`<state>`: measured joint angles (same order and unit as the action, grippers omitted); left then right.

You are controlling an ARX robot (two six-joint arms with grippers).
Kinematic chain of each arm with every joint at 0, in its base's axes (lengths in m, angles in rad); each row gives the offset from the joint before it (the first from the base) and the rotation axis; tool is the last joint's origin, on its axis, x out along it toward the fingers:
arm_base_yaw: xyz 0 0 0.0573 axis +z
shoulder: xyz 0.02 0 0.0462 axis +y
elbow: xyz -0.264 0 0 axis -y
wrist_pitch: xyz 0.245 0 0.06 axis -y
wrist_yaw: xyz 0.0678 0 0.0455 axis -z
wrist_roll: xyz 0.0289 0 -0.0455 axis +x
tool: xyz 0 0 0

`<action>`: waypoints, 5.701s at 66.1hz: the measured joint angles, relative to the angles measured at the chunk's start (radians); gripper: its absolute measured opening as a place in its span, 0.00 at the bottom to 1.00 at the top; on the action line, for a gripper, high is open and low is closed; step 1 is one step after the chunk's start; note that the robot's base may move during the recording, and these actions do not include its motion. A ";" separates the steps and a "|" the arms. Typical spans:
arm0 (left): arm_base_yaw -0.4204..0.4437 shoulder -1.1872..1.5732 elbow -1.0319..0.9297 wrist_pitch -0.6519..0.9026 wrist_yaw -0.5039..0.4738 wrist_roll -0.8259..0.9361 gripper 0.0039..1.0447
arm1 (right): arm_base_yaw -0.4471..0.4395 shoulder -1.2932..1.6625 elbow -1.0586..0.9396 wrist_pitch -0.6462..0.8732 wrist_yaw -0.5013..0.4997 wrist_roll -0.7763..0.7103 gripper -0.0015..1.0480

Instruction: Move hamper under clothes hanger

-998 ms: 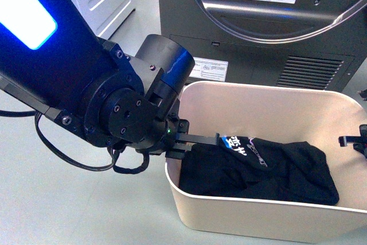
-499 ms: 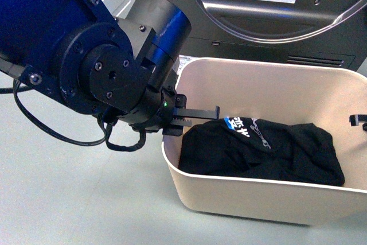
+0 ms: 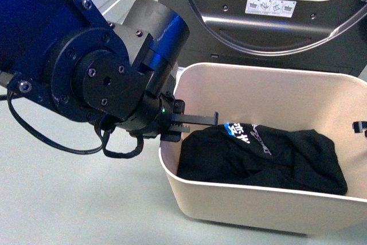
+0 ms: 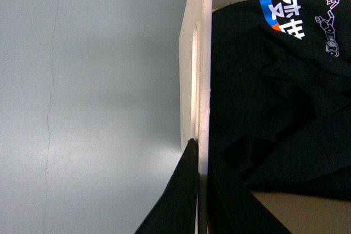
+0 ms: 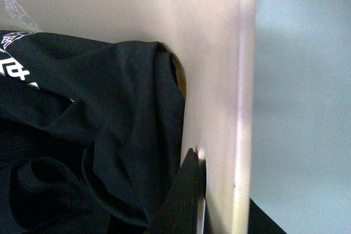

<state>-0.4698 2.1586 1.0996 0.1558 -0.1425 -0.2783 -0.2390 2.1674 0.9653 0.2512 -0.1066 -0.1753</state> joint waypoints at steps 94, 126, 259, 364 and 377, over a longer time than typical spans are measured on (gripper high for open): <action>0.006 -0.006 -0.004 0.000 -0.008 0.004 0.04 | 0.004 -0.006 -0.002 0.003 -0.005 0.006 0.03; 0.005 -0.006 -0.003 0.000 -0.005 0.006 0.04 | 0.003 -0.008 -0.002 0.003 -0.003 0.006 0.03; -0.027 0.333 0.464 -0.094 -0.079 0.218 0.04 | 0.039 0.266 0.290 -0.013 0.136 0.242 0.03; 0.022 -0.661 -0.560 0.810 -0.305 0.277 0.45 | 0.035 -0.545 -0.526 0.925 -0.087 0.192 0.49; 0.128 -0.838 -0.769 0.820 -0.183 0.277 0.09 | 0.089 -0.704 -0.684 0.915 -0.034 0.180 0.14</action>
<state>-0.3420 1.3201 0.3305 0.9760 -0.3252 -0.0017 -0.1501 1.4631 0.2817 1.1660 -0.1406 0.0044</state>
